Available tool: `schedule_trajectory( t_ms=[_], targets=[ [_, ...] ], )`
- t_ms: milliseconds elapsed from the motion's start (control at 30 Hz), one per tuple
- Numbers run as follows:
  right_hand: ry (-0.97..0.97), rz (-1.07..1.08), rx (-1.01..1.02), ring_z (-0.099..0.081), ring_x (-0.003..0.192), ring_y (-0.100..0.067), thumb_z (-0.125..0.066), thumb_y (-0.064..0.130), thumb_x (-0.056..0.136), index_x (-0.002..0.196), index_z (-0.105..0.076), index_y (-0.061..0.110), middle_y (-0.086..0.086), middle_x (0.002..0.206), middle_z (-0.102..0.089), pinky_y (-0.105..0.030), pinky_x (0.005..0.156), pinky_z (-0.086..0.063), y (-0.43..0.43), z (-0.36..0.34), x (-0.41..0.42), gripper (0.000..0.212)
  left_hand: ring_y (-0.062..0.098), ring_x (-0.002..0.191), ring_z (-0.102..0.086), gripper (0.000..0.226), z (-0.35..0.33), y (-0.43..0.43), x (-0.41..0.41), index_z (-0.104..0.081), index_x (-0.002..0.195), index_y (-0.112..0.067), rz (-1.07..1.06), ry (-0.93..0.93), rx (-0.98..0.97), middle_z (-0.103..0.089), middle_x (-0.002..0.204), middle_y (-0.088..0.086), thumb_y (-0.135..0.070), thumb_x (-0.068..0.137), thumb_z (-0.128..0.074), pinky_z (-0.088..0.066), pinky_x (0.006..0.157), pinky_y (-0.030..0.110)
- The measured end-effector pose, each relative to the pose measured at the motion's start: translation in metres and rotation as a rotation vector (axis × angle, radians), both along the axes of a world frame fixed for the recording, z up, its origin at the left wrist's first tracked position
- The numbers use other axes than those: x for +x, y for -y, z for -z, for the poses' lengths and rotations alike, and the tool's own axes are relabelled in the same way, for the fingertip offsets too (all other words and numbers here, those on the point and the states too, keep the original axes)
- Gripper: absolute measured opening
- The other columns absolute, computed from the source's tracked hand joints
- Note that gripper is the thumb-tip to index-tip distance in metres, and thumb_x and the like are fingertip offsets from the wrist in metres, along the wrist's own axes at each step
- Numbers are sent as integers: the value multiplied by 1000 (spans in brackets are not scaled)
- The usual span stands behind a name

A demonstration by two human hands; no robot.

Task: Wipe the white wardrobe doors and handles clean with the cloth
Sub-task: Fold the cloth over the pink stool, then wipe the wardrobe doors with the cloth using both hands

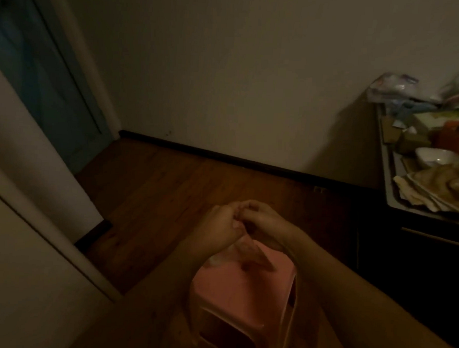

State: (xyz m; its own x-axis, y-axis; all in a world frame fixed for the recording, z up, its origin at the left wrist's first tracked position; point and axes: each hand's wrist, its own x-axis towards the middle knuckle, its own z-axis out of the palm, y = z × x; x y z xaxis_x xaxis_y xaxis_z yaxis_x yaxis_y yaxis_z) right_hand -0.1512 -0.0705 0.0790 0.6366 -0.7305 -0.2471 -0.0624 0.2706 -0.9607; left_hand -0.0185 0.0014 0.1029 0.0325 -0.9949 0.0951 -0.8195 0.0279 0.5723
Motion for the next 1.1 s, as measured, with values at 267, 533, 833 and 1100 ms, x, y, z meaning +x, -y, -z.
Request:
schedule_trajectory(
  t_ms=[267,533,833,1100],
  targets=[
    [207,76,55,-56,71,-18,-62,16,88,104,-67,10,-7,85,-61,-29,57,-37,-23,-64,29,17,12,82,-57,14,-59,-20,29,-52,91,-24,-121,106,-125,-58,90,-8,-26,85,-65,-39,61,27],
    [276,-120,-88,-68,89,-21,-73,22,87,102,-72,7,-11,96,-71,-35,80,-54,-58,-113,74,21,15,74,-56,14,-130,-76,76,-46,82,-27,-221,192,-178,-57,80,-6,-22,87,-58,-42,59,33],
    [210,-321,-303,-69,87,-20,-70,8,90,107,-70,-3,-11,95,-72,-25,71,-57,-112,-160,126,20,17,66,-55,19,-211,-162,117,-46,81,-14,-360,181,-271,-58,69,0,-22,85,-63,-41,61,37],
    [189,-549,-490,-67,74,-9,-70,13,91,98,-74,11,3,83,-72,-17,58,-49,-175,-202,188,9,18,69,-54,21,-277,-263,152,-49,86,-12,-551,324,-367,-59,74,0,-25,86,-65,-39,60,32]
  ],
)
